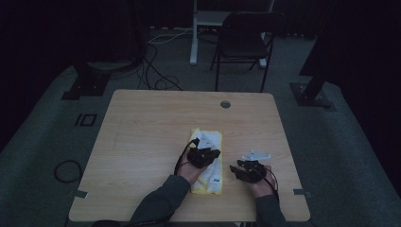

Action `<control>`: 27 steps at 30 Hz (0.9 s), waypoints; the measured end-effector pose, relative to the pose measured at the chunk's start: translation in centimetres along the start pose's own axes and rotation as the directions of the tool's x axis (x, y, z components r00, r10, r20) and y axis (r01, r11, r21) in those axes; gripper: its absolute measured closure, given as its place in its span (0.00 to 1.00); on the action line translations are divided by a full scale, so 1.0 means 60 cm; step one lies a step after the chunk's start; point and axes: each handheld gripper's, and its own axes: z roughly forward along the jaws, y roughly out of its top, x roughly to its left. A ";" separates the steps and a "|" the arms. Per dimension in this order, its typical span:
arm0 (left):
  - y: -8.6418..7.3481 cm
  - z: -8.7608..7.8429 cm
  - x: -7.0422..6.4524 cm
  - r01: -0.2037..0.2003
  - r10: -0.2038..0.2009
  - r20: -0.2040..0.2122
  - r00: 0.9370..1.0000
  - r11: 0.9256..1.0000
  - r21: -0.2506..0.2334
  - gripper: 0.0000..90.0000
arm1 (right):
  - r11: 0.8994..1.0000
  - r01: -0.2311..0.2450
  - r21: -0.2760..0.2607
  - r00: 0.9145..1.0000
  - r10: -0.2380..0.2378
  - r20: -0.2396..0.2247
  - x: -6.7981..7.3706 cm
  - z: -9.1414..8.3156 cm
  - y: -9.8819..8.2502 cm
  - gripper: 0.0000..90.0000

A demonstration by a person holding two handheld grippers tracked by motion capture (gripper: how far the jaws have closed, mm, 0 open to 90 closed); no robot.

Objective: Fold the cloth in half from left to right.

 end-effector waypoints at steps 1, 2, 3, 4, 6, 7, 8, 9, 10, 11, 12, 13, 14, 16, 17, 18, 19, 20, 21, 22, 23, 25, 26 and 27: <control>0.000 0.001 0.001 0.002 -0.002 0.003 1.000 1.000 0.001 0.97 | 1.000 0.000 0.000 1.000 0.000 0.000 0.000 0.000 0.000 0.62; -0.001 0.002 0.002 0.003 -0.003 0.007 1.000 1.000 0.004 0.96 | 1.000 0.000 0.000 1.000 0.000 0.000 0.000 0.000 0.000 0.62; -0.001 0.002 0.002 0.008 -0.008 0.011 1.000 1.000 0.001 0.95 | 1.000 0.000 0.000 1.000 0.000 0.000 0.000 0.000 0.000 0.62; -0.002 0.001 0.003 0.018 -0.018 0.018 1.000 1.000 -0.006 0.92 | 1.000 -0.001 0.000 1.000 0.001 0.001 0.000 0.000 0.000 0.62; -0.001 -0.002 0.004 0.020 -0.020 0.016 1.000 1.000 -0.013 0.88 | 1.000 0.000 -0.001 1.000 0.000 0.000 -0.001 0.000 0.000 0.62; -0.001 -0.005 0.005 0.020 -0.020 0.015 1.000 1.000 -0.015 0.86 | 1.000 -0.001 -0.002 1.000 0.001 0.000 -0.001 -0.001 0.000 0.62; 0.000 -0.008 0.005 0.023 -0.023 0.013 1.000 0.999 -0.022 0.85 | 1.000 0.000 -0.002 1.000 0.000 0.000 -0.001 0.000 0.000 0.62; 0.000 -0.011 0.006 0.029 -0.029 0.015 0.999 0.999 -0.029 0.84 | 1.000 0.000 -0.003 1.000 0.000 0.000 -0.001 0.000 0.000 0.62; 0.001 -0.016 0.006 0.029 -0.029 0.010 1.000 0.999 -0.034 0.84 | 1.000 0.001 -0.002 1.000 -0.001 -0.001 -0.001 -0.001 0.000 0.62; 0.001 -0.019 0.007 0.025 -0.025 0.008 1.000 0.999 -0.034 0.84 | 1.000 0.001 -0.002 1.000 -0.001 -0.001 0.000 -0.001 0.000 0.62; 0.000 -0.024 0.007 0.027 -0.027 0.008 1.000 0.999 -0.037 0.84 | 1.000 0.001 -0.002 1.000 -0.001 -0.001 -0.001 0.000 0.000 0.62; -0.001 -0.026 0.007 0.029 -0.028 0.008 1.000 0.999 -0.038 0.84 | 1.000 0.001 -0.003 1.000 -0.001 0.000 -0.001 0.000 0.000 0.62; -0.003 -0.030 0.008 0.027 -0.027 0.005 1.000 0.999 -0.035 0.84 | 1.000 0.001 -0.003 1.000 -0.001 0.000 -0.001 -0.001 0.000 0.62; -0.007 -0.035 0.009 0.030 -0.030 -0.001 1.000 0.999 -0.037 0.84 | 1.000 -0.002 -0.003 1.000 0.002 0.000 -0.001 0.000 0.000 0.62; -0.010 -0.039 0.010 0.028 -0.028 -0.005 1.000 0.999 -0.034 0.84 | 1.000 -0.003 -0.003 1.000 0.003 0.000 -0.001 0.000 0.000 0.62; -0.013 -0.042 0.011 0.030 -0.030 -0.010 0.999 0.999 -0.036 0.84 | 1.000 -0.003 -0.003 1.000 0.003 0.000 -0.001 0.000 0.000 0.62; -0.017 -0.046 0.012 0.033 -0.033 -0.016 0.999 0.999 -0.037 0.84 | 1.000 -0.003 -0.003 1.000 0.003 0.001 0.000 -0.001 0.000 0.62; -0.021 -0.051 0.013 0.039 -0.040 -0.022 0.999 0.999 -0.039 0.84 | 1.000 -0.004 -0.005 1.000 0.004 0.002 0.000 -0.001 0.000 0.62; -0.024 -0.055 0.014 0.043 -0.044 -0.029 0.999 0.998 -0.041 0.84 | 1.000 -0.005 -0.006 1.000 0.005 0.003 -0.001 -0.001 0.000 0.62; -0.028 -0.060 0.015 0.048 -0.049 -0.034 0.998 0.998 -0.043 0.84 | 1.000 -0.008 -0.008 1.000 0.008 0.004 -0.001 -0.001 0.000 0.62; -0.033 -0.065 0.016 0.052 -0.054 -0.042 0.998 0.998 -0.046 0.84 | 1.000 -0.008 -0.009 1.000 0.009 0.006 -0.001 -0.001 0.001 0.62; -0.043 -0.078 0.017 0.052 -0.054 -0.053 0.997 0.998 -0.044 0.84 | 1.000 -0.008 -0.014 1.000 0.008 0.006 -0.001 -0.002 0.002 0.62; -0.047 -0.082 0.016 0.050 -0.053 -0.057 0.997 0.998 -0.043 0.84 | 1.000 -0.006 -0.018 1.000 0.006 0.008 0.000 -0.002 0.002 0.62; -0.052 -0.088 0.015 0.051 -0.054 -0.058 0.997 0.998 -0.043 0.84 | 1.000 -0.006 -0.019 1.000 0.006 0.007 0.000 -0.002 0.003 0.62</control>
